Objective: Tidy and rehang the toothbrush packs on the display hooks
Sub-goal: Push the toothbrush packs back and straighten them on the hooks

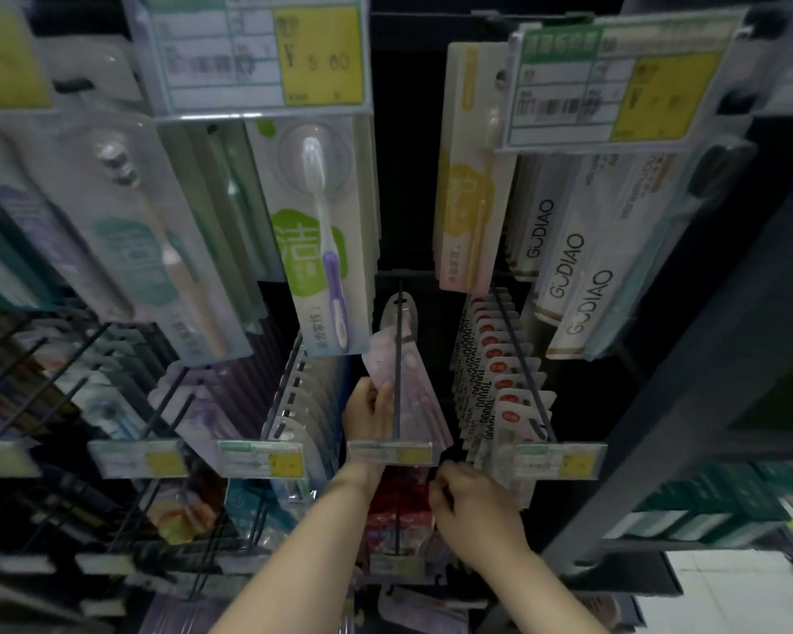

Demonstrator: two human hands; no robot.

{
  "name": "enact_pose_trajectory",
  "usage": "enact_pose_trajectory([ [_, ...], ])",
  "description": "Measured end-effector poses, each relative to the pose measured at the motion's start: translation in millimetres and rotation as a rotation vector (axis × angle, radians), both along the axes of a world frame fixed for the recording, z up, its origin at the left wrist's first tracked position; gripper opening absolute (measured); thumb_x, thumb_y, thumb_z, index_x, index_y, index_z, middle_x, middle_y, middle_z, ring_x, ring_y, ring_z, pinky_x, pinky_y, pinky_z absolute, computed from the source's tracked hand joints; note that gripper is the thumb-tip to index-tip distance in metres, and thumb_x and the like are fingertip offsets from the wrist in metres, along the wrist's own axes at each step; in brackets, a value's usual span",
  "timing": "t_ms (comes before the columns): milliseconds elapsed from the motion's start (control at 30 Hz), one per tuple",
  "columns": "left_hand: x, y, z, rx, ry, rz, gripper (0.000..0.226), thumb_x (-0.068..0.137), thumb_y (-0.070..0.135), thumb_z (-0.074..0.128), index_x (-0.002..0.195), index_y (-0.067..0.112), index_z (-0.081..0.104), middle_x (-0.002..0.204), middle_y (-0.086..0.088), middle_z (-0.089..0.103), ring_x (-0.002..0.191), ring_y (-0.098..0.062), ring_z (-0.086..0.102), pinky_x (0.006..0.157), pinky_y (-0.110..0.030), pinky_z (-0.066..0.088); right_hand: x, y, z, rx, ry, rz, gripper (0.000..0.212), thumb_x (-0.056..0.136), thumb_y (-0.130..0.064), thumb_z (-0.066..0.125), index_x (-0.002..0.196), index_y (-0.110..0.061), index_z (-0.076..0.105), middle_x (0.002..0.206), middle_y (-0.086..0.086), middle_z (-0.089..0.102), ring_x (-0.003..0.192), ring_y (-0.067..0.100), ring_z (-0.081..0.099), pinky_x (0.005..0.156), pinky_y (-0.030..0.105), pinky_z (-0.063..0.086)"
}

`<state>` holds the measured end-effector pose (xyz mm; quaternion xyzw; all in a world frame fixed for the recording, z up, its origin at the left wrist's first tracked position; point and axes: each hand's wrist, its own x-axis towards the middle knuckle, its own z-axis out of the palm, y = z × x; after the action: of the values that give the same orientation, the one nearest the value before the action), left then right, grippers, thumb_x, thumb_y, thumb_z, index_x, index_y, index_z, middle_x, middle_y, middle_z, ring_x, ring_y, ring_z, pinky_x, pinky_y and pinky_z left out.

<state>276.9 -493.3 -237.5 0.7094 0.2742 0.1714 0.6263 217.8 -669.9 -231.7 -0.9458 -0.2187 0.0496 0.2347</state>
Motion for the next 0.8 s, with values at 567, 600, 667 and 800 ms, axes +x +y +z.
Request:
enact_pose_trajectory([
  [567, -65.8, -17.7, 17.0, 0.129, 0.202, -0.076, 0.009, 0.101, 0.023, 0.049, 0.101, 0.016, 0.055, 0.102, -0.003, 0.061, 0.096, -0.020, 0.058, 0.085, -0.030, 0.048, -20.5, 4.5, 17.4, 0.056, 0.055, -0.125, 0.014, 0.096, -0.036, 0.043, 0.085, -0.029, 0.045, 0.085, -0.009, 0.056, 0.073, 0.011, 0.057, 0.054, 0.028, 0.042],
  [600, -72.2, -21.0, 17.8, 0.139, 0.191, -0.080, 0.007, 0.102, 0.022, 0.048, 0.102, 0.018, 0.054, 0.102, -0.001, 0.059, 0.098, -0.018, 0.056, 0.086, -0.028, 0.045, -21.9, 4.8, 18.5, 0.065, 0.058, -0.139, 0.013, 0.096, -0.035, 0.043, 0.086, -0.028, 0.047, 0.086, -0.008, 0.056, 0.075, 0.012, 0.057, 0.057, 0.029, 0.046],
  [667, -85.2, -25.2, 15.6, 0.110, 0.112, -0.077, 0.009, 0.104, 0.018, 0.047, 0.105, 0.021, 0.056, 0.101, 0.003, 0.059, 0.098, -0.013, 0.055, 0.083, -0.021, 0.039, -25.5, 6.0, 21.3, 0.072, 0.048, -0.166, 0.012, 0.096, -0.034, 0.044, 0.089, -0.026, 0.051, 0.087, -0.007, 0.058, 0.077, 0.013, 0.058, 0.062, 0.031, 0.050],
  [800, -108.8, -18.9, 11.6, 0.077, 0.042, -0.154, 0.016, 0.105, 0.016, 0.047, 0.111, 0.023, 0.061, 0.098, 0.015, 0.065, 0.089, 0.004, 0.060, 0.083, -0.020, 0.045, -35.3, 11.6, 27.6, 0.110, 0.014, -0.214, 0.009, 0.095, -0.034, 0.048, 0.092, -0.028, 0.052, 0.087, -0.009, 0.059, 0.074, 0.010, 0.057, 0.057, 0.028, 0.045],
])
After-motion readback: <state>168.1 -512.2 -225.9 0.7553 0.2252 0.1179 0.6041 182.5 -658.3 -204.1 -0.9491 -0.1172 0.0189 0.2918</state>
